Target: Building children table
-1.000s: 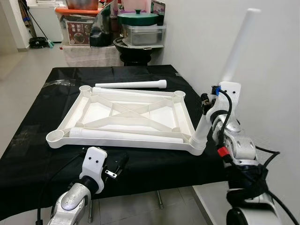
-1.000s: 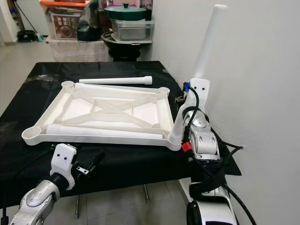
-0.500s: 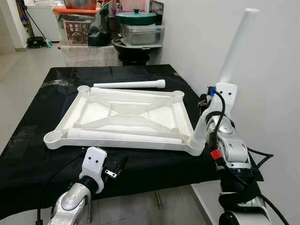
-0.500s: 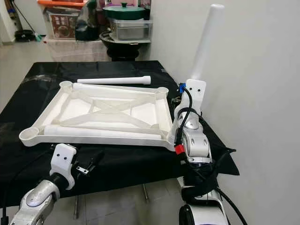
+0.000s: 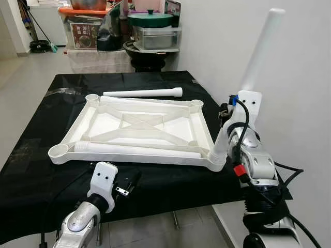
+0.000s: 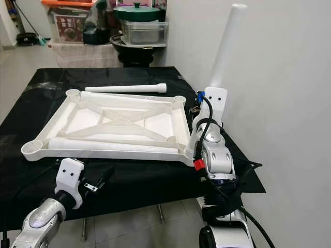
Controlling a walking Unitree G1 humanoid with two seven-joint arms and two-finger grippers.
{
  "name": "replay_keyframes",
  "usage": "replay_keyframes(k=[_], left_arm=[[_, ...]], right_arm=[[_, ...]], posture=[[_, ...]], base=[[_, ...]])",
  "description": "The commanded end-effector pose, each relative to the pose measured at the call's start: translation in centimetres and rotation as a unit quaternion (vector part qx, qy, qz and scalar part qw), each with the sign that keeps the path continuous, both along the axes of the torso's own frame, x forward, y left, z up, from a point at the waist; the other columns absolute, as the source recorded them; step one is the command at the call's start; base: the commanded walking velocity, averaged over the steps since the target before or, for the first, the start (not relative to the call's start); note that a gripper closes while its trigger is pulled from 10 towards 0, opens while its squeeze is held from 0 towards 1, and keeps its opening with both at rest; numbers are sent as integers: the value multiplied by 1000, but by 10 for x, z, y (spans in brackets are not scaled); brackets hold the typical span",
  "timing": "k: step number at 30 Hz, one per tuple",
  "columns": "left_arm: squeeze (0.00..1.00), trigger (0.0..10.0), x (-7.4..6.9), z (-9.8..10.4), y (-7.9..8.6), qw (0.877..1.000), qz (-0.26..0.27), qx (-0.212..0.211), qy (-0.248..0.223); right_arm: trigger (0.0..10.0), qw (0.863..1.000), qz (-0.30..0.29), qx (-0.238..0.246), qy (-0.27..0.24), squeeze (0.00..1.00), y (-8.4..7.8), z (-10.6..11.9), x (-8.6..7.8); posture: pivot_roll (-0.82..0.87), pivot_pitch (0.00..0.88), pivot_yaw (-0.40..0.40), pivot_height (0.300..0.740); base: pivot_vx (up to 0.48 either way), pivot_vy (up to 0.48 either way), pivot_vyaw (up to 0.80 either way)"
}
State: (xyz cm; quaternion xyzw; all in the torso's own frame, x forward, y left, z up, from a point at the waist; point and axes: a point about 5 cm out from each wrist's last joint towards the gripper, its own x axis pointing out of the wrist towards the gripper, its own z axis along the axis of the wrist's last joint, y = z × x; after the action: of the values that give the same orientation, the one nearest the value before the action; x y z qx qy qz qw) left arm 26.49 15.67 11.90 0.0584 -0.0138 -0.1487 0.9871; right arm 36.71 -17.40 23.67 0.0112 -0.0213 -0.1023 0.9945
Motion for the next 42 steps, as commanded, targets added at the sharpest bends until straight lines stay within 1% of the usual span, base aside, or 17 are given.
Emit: replay_keyframes(k=[1,2,7,12,14,15,16,17,19,20,21,22,23,25,29,38,42], left_arm=[[0,10000,-1,-5,-2,1000,-5,1,9],[0,10000,-1,-5,-2,1000,-5,1,9],[0,10000,-1,-6,-3,1000,-7,1,10],[0,10000,-1,-6,-2,1000,-7,1,11],[0,10000,-1,-6,-2,1000,-7,1,11],[0,10000,-1,-6,-2,1000,-7,1,11],[0,10000,-1,-6,-2,1000,-7,1,11],[0,10000,-1,-6,-2,1000,-6,1,11],[0,10000,-1,-6,-2,1000,-6,1,11],[0,10000,-1,-6,-2,1000,-6,1,12],[0,10000,-1,-6,-2,1000,-6,1,12],[0,10000,-1,-7,-2,1000,-7,1,12],[0,10000,-1,-7,-2,1000,-7,1,12],[0,10000,0,-7,-2,1000,-8,1,12],[0,10000,0,-6,-2,1000,-9,2,11],[0,10000,-1,-5,1,1000,-5,5,9],[0,10000,-2,-5,2,1000,-5,6,10]], right_arm=[[10000,1000,-5,-1,-1,576,-4,-1,-2],[10000,1000,-6,-7,1,0,-5,-1,-2],[10000,1000,-9,-17,0,0,-7,2,-3],[10000,999,17,-20,-18,0,-8,9,-6],[10000,999,33,-25,-22,0,-11,12,-7],[10000,998,53,-37,-25,0,-17,12,-7],[10000,998,53,-37,-25,0,-17,12,-7],[10000,997,65,-38,-26,0,-23,12,-7],[10000,997,65,-38,-26,0,-23,12,-7],[10000,995,83,-44,-25,0,-32,11,-7],[10000,995,83,-44,-25,0,-32,11,-7],[10000,994,92,-60,-20,0,-43,10,-5],[10000,994,92,-60,-20,0,-43,10,-5],[10000,992,97,-84,-1,0,-62,5,-1],[10000,990,107,-90,18,0,-69,-2,5],[10000,986,151,-61,27,0,-65,-6,10],[10000,981,194,-16,7,0,-64,-1,12]], posture=[[38,0,-61,740],[38,0,-60,740],[36,0,-59,740],[35,0,-58,740],[35,0,-58,740],[38,0,-56,740],[38,0,-56,740],[38,0,-56,740],[38,0,-56,740],[39,0,-56,740],[39,0,-56,740],[36,0,-54,740],[36,0,-54,740],[36,0,-52,740],[46,0,-55,740],[65,0,-63,740],[63,0,-59,740]], base=[[0,0,0],[0,0,0],[0,0,0],[0,0,0],[0,0,0],[0,0,0],[0,0,0],[0,0,0],[0,0,0],[0,0,0],[0,0,0],[0,0,0],[0,0,0],[0,0,0],[0,0,0],[0,0,0],[0,0,0]])
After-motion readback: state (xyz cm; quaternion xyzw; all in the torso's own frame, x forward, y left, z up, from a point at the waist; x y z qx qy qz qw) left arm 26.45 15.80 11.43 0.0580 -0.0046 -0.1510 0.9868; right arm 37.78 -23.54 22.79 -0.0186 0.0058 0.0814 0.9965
